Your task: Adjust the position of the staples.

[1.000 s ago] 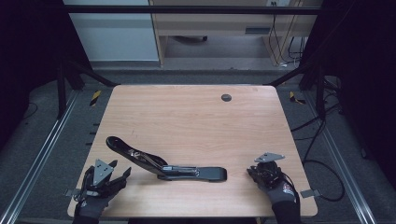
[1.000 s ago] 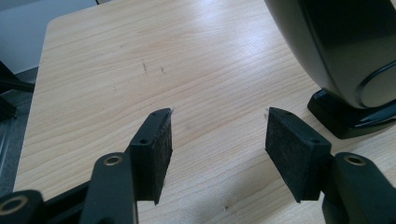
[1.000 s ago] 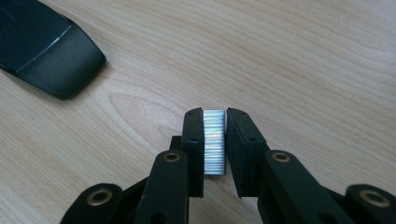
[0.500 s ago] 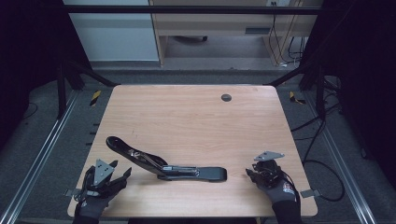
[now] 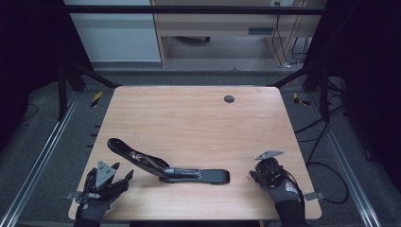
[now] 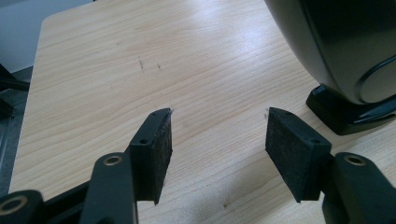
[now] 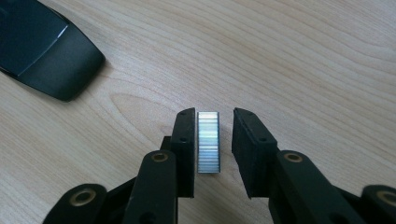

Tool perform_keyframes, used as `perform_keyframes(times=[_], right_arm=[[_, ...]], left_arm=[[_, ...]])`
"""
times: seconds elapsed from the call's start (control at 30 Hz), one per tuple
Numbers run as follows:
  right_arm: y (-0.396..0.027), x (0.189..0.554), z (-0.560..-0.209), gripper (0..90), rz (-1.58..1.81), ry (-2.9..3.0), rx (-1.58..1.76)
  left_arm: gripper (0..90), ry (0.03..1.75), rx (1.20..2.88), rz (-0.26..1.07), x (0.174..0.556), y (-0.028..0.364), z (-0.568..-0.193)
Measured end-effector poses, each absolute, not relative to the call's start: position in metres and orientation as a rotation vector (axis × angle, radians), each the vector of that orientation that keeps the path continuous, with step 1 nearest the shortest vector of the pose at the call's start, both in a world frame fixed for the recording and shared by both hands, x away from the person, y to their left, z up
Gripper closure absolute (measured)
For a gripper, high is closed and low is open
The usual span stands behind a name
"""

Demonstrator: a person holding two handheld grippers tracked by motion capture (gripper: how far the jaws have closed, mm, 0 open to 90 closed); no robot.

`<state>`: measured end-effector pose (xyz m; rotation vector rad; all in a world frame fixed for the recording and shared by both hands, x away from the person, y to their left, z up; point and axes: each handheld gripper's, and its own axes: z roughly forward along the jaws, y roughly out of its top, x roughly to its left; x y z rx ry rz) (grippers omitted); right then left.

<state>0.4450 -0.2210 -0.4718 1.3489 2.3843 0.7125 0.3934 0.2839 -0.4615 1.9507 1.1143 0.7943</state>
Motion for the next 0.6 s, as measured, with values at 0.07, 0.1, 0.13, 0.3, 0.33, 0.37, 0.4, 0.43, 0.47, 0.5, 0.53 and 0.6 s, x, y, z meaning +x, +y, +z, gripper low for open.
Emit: perform_keyframes(times=[0.07, 0.1, 0.13, 0.3, 0.33, 0.37, 0.4, 0.43, 0.47, 0.5, 0.53, 0.6], right_arm=[[-0.2198, 0.4455, -0.4714, 70.7, 0.720, 2.381, 1.370], [-0.2193, 0.4459, -0.4719, 70.8, 0.710, 2.386, 1.365], [-0.2194, 0.4464, -0.4724, 70.9, 0.702, 2.386, 1.361], [-0.2200, 0.4481, -0.4746, 72.4, 0.697, 2.397, 1.371], [-0.2202, 0.4483, -0.4747, 73.0, 0.693, 2.396, 1.370], [-0.2202, 0.4485, -0.4747, 73.3, 0.694, 2.396, 1.372], [-0.2198, 0.4486, -0.4748, 73.7, 0.699, 2.397, 1.375], [-0.2194, 0.4488, -0.4749, 74.0, 0.697, 2.398, 1.378], [-0.2193, 0.4491, -0.4751, 74.0, 0.693, 2.398, 1.376], [-0.2187, 0.4492, -0.4750, 74.1, 0.690, 2.397, 1.383], [-0.2192, 0.4500, -0.4756, 74.2, 0.689, 2.403, 1.371], [-0.2183, 0.4503, -0.4753, 74.7, 0.692, 2.406, 1.391]], left_arm=[[40.7, 1.113, 1.953, 0.795, 0.3935, 0.2839, -0.4615], [40.7, 1.113, 1.954, 0.795, 0.3935, 0.2839, -0.4615], [40.7, 1.113, 1.954, 0.796, 0.3935, 0.2838, -0.4616], [40.7, 1.114, 1.954, 0.793, 0.3938, 0.2838, -0.4618], [40.7, 1.115, 1.957, 0.791, 0.3937, 0.2838, -0.4617], [40.7, 1.116, 1.954, 0.792, 0.3938, 0.2836, -0.4619], [40.7, 1.116, 1.954, 0.792, 0.3938, 0.2836, -0.4619], [40.7, 1.115, 1.954, 0.792, 0.3938, 0.2836, -0.4619], [40.7, 1.115, 1.955, 0.792, 0.3938, 0.2836, -0.4620], [40.6, 1.116, 1.955, 0.791, 0.3939, 0.2835, -0.4620], [40.7, 1.116, 1.956, 0.791, 0.3939, 0.2836, -0.4620], [40.6, 1.115, 1.957, 0.791, 0.3939, 0.2837, -0.4620]])
